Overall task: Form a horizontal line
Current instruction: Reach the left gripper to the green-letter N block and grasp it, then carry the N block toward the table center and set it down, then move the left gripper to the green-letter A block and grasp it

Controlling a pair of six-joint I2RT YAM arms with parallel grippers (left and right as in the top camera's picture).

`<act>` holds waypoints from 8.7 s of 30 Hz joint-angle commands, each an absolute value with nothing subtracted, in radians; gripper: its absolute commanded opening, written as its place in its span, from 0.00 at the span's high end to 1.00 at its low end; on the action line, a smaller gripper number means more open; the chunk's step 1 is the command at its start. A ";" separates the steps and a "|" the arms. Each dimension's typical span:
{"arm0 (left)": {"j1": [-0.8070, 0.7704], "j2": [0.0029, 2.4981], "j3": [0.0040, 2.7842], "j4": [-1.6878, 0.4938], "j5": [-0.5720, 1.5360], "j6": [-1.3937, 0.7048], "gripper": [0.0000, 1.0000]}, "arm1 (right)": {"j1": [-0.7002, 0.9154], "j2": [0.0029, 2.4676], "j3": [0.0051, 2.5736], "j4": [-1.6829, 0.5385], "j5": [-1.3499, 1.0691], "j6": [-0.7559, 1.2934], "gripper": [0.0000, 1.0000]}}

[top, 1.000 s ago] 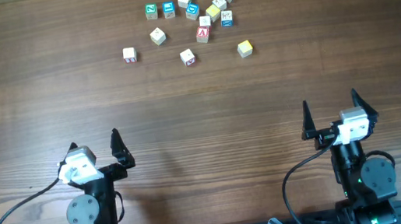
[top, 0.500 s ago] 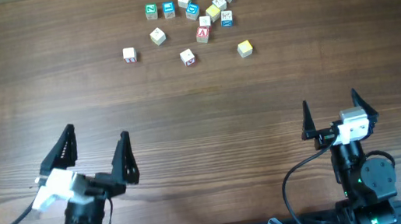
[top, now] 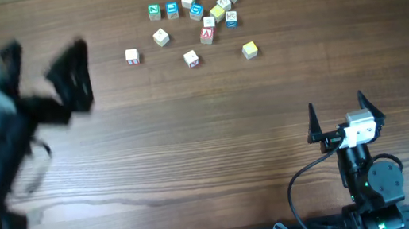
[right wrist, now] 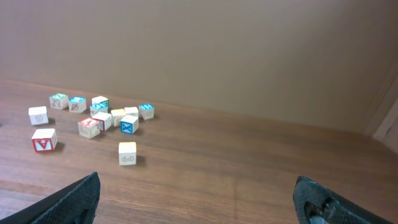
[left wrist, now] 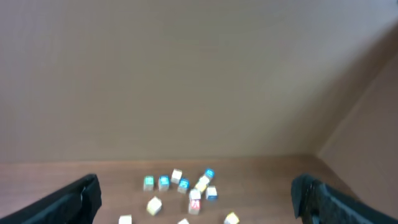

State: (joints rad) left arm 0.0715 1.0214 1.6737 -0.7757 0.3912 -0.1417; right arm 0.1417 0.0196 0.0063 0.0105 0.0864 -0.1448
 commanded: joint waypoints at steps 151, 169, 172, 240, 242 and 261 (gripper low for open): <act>-0.525 1.977 1.261 -0.710 -0.061 -0.453 0.69 | 0.136 0.014 0.005 0.014 0.078 -0.157 0.00; -0.525 1.977 1.260 -0.669 -0.096 -0.453 0.48 | 0.136 0.014 0.005 0.014 0.078 -0.157 0.00; -0.525 1.977 1.260 -0.669 -0.096 -0.453 0.06 | 0.136 0.014 0.005 0.014 0.078 -0.157 0.00; -0.089 2.283 1.797 -0.752 0.019 -0.055 0.40 | 0.136 0.014 0.005 0.014 0.078 -0.157 0.00; -0.089 2.286 1.797 -0.752 0.019 -0.056 0.41 | 0.136 0.014 0.005 0.014 0.078 -0.157 0.00; -0.089 2.288 1.797 -0.751 0.048 -0.056 0.53 | 0.136 0.014 0.005 0.014 0.078 -0.157 0.00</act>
